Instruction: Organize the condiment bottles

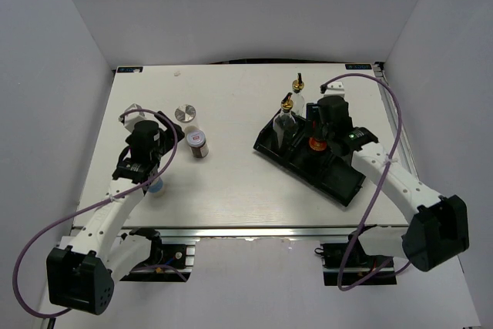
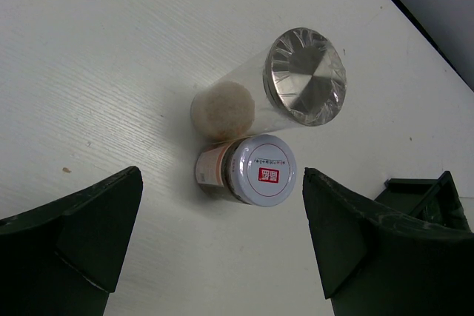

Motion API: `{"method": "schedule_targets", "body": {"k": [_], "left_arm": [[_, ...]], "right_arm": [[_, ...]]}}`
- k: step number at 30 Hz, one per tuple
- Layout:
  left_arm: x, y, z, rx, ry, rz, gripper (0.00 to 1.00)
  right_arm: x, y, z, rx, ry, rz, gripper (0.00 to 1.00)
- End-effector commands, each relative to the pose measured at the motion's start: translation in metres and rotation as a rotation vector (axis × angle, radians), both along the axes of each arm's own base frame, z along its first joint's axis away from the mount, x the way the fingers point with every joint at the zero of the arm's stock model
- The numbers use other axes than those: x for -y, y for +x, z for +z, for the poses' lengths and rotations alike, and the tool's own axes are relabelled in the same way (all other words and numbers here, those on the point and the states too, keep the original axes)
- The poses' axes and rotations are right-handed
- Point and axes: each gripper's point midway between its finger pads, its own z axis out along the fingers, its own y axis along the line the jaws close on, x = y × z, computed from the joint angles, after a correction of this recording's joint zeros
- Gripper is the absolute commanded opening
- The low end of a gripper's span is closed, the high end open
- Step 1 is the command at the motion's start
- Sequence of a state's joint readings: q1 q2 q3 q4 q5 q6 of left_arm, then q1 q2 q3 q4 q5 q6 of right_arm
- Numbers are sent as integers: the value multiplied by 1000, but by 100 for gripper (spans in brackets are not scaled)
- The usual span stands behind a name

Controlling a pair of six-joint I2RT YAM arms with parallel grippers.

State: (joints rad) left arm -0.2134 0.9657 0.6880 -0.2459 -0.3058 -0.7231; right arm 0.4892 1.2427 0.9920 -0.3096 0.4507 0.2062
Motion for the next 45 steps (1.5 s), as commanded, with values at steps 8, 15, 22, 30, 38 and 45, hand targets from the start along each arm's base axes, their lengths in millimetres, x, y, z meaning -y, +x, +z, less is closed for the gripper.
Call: {"method": "schedule_targets", "body": {"k": [8,15,22,30,38,45], "left_arm": [[14,-8,-6,15,-22,-73,98],[36,-6,-14,-4,1,-153,98],[58,0,-25,-47,34,-226,98],[75,5,-30,-72,76,-272,98],[79,13,-42,-123,131,-264,98],[85,26,-49,-154,173,-264,98]], "right_arm": [[-3,53,13,199,50,-41,0],[2,67,0,227,60,-67,0],[3,74,-19,213,59,-83,0],[3,59,-24,163,108,-96,78],[6,33,6,194,185,-83,89],[29,10,51,266,210,-168,89]]}}
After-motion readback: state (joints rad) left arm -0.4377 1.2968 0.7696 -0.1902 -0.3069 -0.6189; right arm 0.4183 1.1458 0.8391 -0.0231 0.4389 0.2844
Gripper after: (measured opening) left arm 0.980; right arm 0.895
